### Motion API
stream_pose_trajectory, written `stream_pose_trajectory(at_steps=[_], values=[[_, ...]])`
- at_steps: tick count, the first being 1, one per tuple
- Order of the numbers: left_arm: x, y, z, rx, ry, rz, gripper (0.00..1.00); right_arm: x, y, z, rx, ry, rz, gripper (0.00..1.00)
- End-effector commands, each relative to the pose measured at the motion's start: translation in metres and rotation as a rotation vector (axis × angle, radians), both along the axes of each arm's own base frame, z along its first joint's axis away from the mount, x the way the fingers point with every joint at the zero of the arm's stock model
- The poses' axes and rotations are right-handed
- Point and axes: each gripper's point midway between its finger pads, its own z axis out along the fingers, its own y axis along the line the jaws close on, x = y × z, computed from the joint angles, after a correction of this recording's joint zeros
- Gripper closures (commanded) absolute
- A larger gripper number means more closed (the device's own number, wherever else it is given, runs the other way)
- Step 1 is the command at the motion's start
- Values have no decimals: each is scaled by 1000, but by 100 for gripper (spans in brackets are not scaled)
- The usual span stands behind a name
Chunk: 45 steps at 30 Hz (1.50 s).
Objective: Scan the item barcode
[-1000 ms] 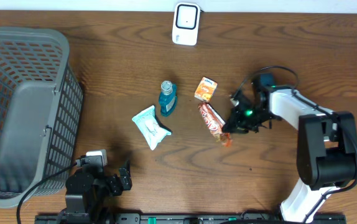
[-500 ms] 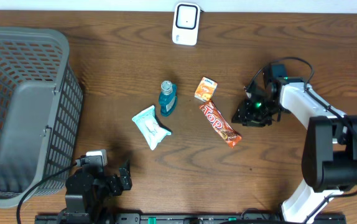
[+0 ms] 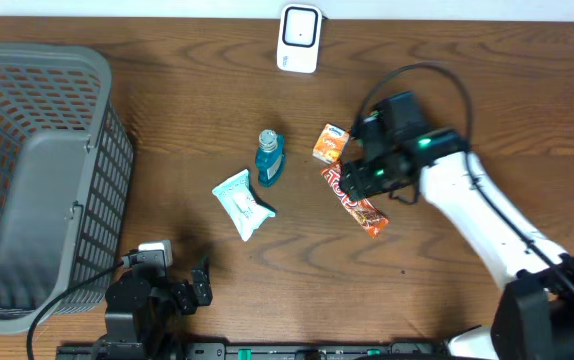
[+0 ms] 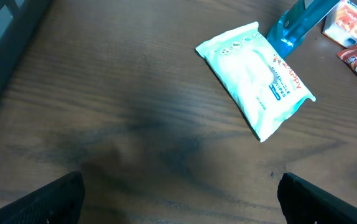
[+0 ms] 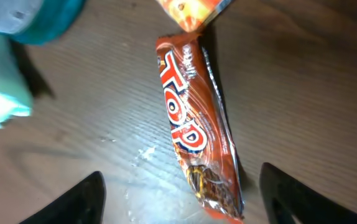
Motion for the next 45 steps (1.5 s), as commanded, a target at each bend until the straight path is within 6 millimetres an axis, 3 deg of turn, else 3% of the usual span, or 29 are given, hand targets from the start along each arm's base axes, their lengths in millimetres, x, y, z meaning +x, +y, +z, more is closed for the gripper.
stream_pose_trajectory(at_steps=[1,7,16,18,27,31,36,39,43,45], values=[[-6,-1,-9,-6,41,-5,1,-5,-6,-28,-204,-31,41,32],[-6,-1,-9,-6,41,-5,1,-10,-1,-50,-290,-40,56,43],[-6,-1,-9,-6,41,-5,1,-13,-16,-92,-407,30,59,60],[-6,-1,-9,-6,41,-5,1,-14,-18,-100,-425,43,60,71],[-6,-1,-9,-6,41,-5,1,6,-41,-93,-470,-1,-137,99],[-6,-1,-9,-6,41,-5,1,14,-42,-89,-368,38,-191,99],[-6,-1,-9,-6,41,-6,1,16,-22,-72,-72,138,-163,99],[-6,-1,-9,-6,41,-5,1,20,-29,-58,-5,159,-176,99],[-6,-1,-9,-6,41,-5,1,23,-41,-33,-44,121,-121,76],[-6,-1,-9,-6,41,-5,1,25,-42,-20,-65,75,-104,69]])
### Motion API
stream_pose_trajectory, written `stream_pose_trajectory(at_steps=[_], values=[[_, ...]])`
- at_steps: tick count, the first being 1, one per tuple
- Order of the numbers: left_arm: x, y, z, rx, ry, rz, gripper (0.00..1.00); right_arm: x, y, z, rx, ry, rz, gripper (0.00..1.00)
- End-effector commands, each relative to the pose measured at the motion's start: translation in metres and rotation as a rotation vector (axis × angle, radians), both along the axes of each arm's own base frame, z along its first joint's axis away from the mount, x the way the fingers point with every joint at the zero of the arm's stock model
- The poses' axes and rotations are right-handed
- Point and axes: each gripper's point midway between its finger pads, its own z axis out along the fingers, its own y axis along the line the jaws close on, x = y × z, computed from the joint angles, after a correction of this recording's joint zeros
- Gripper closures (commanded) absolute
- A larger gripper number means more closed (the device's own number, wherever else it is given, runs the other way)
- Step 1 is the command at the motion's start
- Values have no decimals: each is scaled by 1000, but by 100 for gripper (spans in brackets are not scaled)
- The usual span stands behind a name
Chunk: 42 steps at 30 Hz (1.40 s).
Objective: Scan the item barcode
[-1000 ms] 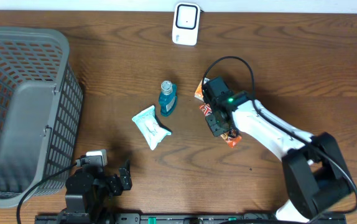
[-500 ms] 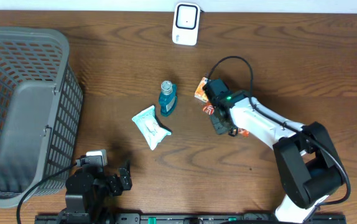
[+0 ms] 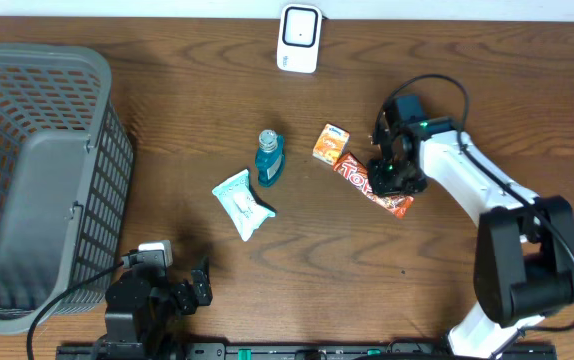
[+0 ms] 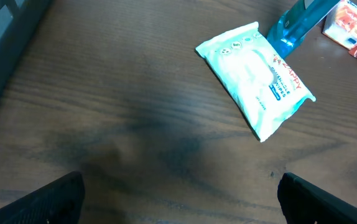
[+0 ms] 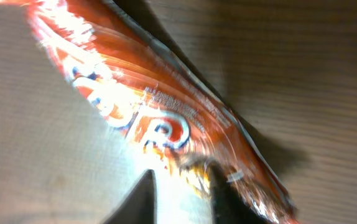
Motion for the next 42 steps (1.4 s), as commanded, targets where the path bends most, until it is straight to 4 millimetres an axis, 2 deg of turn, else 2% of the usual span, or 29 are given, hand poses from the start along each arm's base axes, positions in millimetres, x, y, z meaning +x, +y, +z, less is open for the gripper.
stream_pose_trajectory(at_steps=[1,4,12,16,19,21,23,26,27,29,31,32,34,35,38,42], values=[[-6,-1,-9,-6,41,-5,1,15,13,45,32,-143,102,67],[-6,-1,-9,-6,41,-5,1,15,10,44,-69,-185,168,52],[-6,-1,-9,-6,41,-5,1,-3,18,2,-205,-221,335,47],[-6,-1,-9,-6,41,-5,1,-3,-2,-15,-319,-263,322,41],[-6,-1,-9,-6,41,-5,1,3,-15,-24,-375,-314,291,23],[-6,-1,-9,-6,41,-5,1,5,-24,-33,-402,-340,288,21],[-6,-1,-9,-6,41,-5,1,4,-30,-46,-406,-348,308,27],[-6,-1,-9,-6,41,-5,1,-5,-41,-64,-411,-317,297,56],[-6,-1,-9,-6,41,-5,1,-9,-43,-69,-401,-298,293,62],[-6,-1,-9,-6,41,-5,1,-15,-43,-81,-345,-254,284,65],[-6,-1,-9,-6,41,-5,1,-21,-39,-91,-251,-208,269,62],[-6,-1,-9,-6,41,-5,1,-27,-40,-97,-200,-173,251,67],[-6,-1,-9,-6,41,-5,1,-33,-44,-101,-156,-132,226,91],[-6,-1,-9,-6,41,-5,2,-36,-46,-101,-142,-114,212,98],[-6,-1,-9,-6,41,-5,1,-36,-39,-94,-64,-82,199,99],[-6,-1,-9,-6,41,-5,1,-34,1,-63,162,-11,221,99]])
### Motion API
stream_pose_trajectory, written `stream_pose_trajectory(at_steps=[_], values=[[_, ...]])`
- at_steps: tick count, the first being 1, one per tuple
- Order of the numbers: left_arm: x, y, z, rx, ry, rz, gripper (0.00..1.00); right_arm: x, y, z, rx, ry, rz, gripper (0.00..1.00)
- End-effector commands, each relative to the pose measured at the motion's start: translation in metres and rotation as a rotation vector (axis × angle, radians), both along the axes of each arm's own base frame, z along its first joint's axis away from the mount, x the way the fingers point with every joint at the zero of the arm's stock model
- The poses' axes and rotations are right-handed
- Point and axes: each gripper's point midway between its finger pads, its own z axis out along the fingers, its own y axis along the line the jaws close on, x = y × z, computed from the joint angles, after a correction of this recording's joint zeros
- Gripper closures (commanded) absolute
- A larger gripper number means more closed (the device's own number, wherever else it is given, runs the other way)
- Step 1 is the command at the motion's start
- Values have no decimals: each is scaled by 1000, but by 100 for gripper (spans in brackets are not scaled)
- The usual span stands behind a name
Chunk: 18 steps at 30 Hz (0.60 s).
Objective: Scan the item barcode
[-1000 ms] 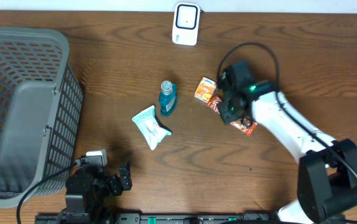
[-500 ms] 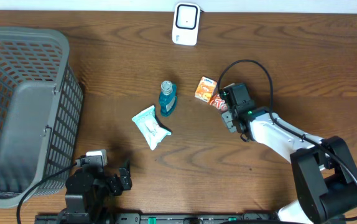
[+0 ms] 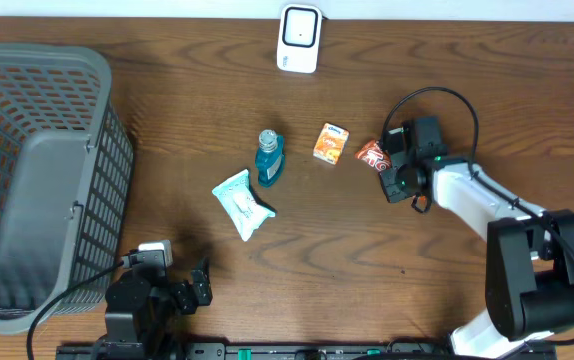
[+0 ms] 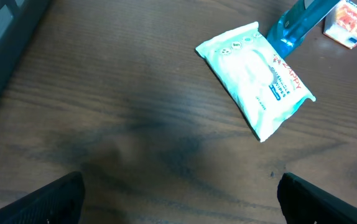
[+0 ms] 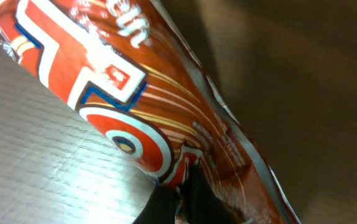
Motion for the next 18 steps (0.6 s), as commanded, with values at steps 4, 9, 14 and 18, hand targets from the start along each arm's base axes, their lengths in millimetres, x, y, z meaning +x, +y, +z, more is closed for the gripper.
stream_pose_trajectory(at_steps=[4,9,14,18], values=[[-6,-1,-9,-7,41,-5,1,-51,65,21,375,350,123,99],[-6,-1,-9,-6,41,-5,1,-35,60,36,313,321,125,83],[-6,-1,-9,-6,41,-5,1,-29,65,55,313,306,139,50],[-6,-1,-9,-6,41,-5,1,-30,71,71,295,266,171,12]])
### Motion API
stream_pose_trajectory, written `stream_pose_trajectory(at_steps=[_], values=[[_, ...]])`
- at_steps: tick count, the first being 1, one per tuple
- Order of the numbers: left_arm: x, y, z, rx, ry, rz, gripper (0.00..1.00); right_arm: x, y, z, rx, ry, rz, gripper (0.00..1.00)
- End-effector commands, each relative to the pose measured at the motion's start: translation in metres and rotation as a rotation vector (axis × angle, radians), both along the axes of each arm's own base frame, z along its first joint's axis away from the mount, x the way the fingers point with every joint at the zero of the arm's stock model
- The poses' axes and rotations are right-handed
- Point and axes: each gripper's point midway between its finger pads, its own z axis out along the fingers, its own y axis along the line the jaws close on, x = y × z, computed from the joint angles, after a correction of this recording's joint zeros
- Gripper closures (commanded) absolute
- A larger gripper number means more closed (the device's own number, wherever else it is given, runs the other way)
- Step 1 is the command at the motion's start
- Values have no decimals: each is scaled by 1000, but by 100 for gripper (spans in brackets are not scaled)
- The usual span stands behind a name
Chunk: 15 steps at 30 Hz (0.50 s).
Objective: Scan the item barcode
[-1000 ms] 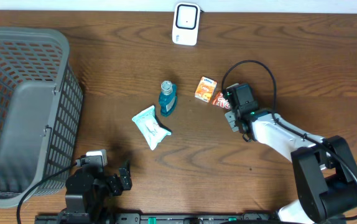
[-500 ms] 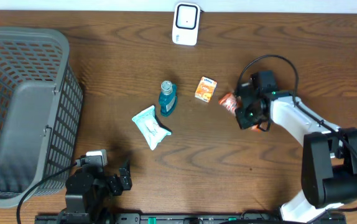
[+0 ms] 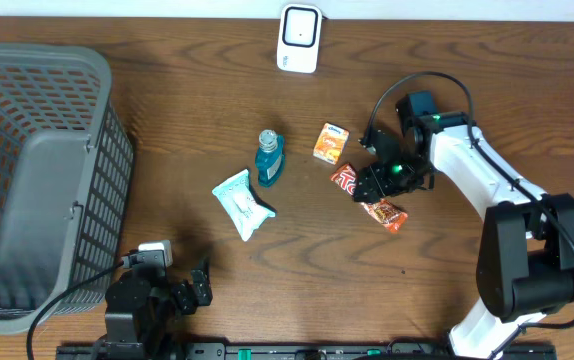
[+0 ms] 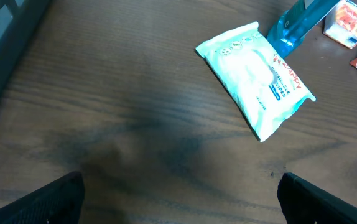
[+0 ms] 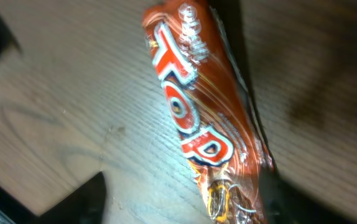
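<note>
The red-orange "TOP" candy bar (image 3: 369,200) lies flat on the wooden table, logo up, filling the right wrist view (image 5: 203,118). My right gripper (image 3: 384,176) hovers low over it, open (image 5: 185,208). One finger is left of the bar and the other is at its right edge. The white barcode scanner (image 3: 299,38) stands at the table's far edge. My left gripper (image 3: 167,292) rests open at the near edge (image 4: 181,202), holding nothing. The bar's tip shows in the left wrist view.
A small orange box (image 3: 331,143), a blue bottle (image 3: 270,158) and a pale green wipes pack (image 3: 242,204) lie left of the bar. A grey plastic basket (image 3: 37,180) fills the table's left side.
My right gripper was shut on the candy bar, holding it tilted just right of the orange box. Now the bar lies flat on the table, nearer to me, and the gripper is open over it.
My right gripper first hung open over the bar lying below the orange box. Then it was shut on the bar, shifted right. Later it held the bar tilted up beside the orange box. Now the bar lies flat again, released. The left arm stayed still.
</note>
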Motion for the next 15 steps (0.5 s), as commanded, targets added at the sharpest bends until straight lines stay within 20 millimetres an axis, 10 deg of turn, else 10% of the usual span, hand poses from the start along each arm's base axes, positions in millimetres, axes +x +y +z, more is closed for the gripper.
stream_pose_trajectory(at_steps=[1,15], values=[[-6,-1,-9,-6,40,-5,1,2,11,22,-11,-83,49,1],[-6,-1,-9,-6,40,-5,1,-24,-22,-60,-357,-170,65,3]])
